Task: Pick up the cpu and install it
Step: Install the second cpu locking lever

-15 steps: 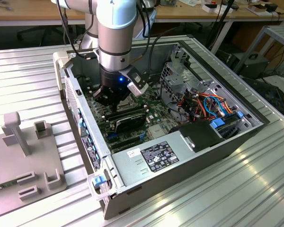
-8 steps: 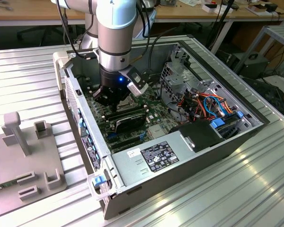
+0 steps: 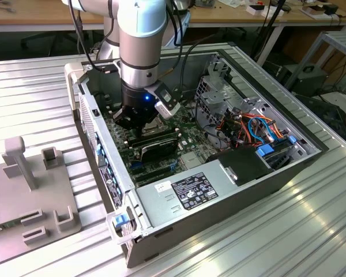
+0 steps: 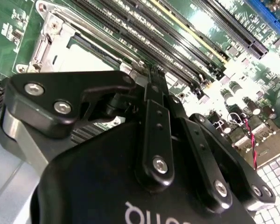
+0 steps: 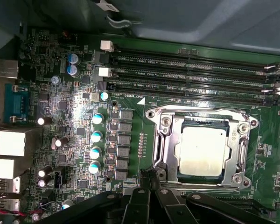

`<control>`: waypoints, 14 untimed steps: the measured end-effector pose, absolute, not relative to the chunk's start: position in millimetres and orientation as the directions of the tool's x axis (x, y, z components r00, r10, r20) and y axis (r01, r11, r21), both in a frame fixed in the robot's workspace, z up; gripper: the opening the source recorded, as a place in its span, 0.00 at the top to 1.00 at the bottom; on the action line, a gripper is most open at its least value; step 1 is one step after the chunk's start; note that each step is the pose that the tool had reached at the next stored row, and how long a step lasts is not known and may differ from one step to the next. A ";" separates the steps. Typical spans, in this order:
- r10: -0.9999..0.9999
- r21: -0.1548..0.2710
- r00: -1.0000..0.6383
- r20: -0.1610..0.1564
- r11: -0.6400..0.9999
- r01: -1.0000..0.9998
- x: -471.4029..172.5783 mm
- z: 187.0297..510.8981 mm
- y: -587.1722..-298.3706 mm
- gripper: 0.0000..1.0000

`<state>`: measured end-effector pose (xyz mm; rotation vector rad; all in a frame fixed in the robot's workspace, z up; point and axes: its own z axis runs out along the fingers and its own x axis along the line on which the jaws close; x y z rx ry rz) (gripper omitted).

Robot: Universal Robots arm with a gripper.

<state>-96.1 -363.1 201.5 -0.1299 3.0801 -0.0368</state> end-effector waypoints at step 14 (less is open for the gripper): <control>-0.085 -0.027 -0.995 -0.060 0.996 -0.083 -96.5 199.6 -363.2 0.89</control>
